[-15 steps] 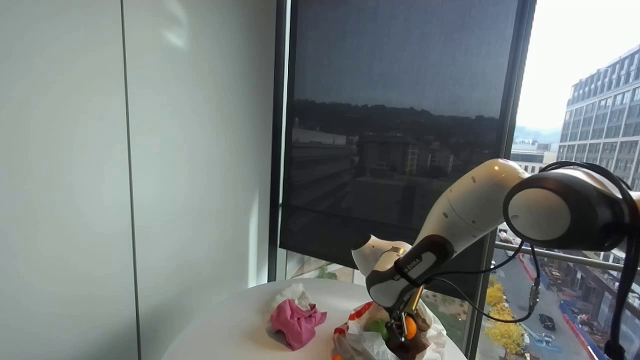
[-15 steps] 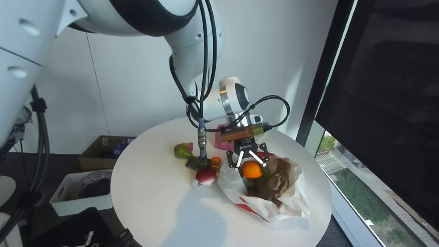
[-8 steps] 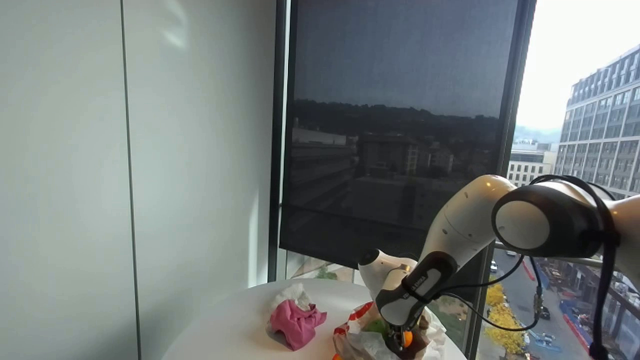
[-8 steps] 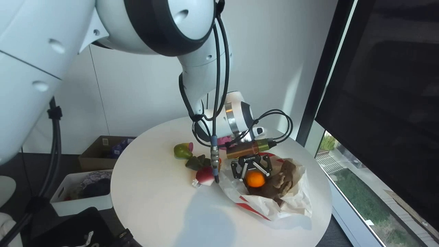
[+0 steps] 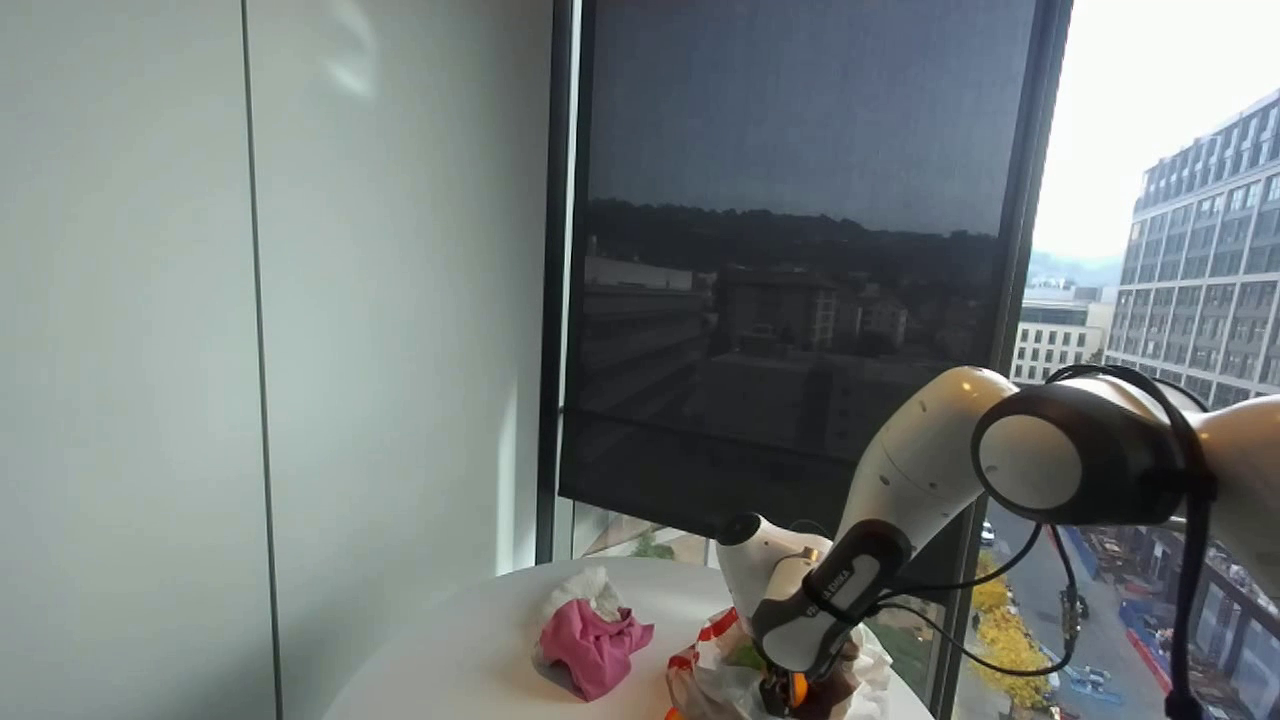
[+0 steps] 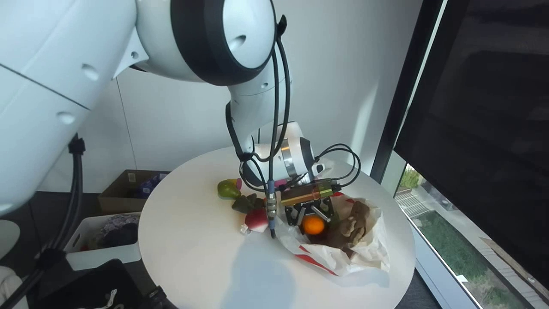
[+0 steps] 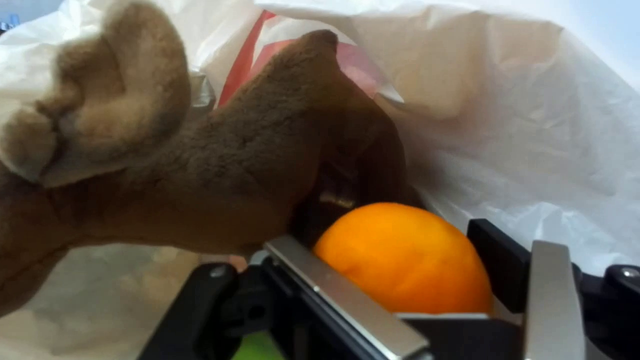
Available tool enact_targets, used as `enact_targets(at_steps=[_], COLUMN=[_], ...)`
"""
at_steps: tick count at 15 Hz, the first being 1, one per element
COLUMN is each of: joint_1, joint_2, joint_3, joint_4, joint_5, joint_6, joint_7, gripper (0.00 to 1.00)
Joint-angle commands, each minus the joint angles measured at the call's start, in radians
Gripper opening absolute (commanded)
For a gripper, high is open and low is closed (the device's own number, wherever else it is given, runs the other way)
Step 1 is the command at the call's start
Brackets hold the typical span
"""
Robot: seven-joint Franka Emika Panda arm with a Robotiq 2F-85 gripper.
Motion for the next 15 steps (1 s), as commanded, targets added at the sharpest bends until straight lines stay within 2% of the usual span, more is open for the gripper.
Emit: enact_targets(at_steps=[1, 5, 6, 8, 12, 15], joint_1=[-0.038, -0.044, -0.041, -0.041, -0.037, -0.012], joint_2=[0.031, 0.037, 0.032, 0.017, -0.048, -0.102], joint_3=[0.036, 0.031, 0.022, 0.015, 0.018, 0.012], joint_4=[0.019, 0.025, 0.024, 0.024, 0.015, 0.021], joint_5=[0.026, 0.057, 0.066, 0.087, 0.103, 0.114], joint_6=[0.11, 0.256, 0.264, 0.263, 0.271, 0.269], joint_7=[-0.031, -0.016, -0.019, -0.029, -0.081, -0.041], gripper=[0.55, 0.55, 0.95, 1.0, 1.0, 1.0])
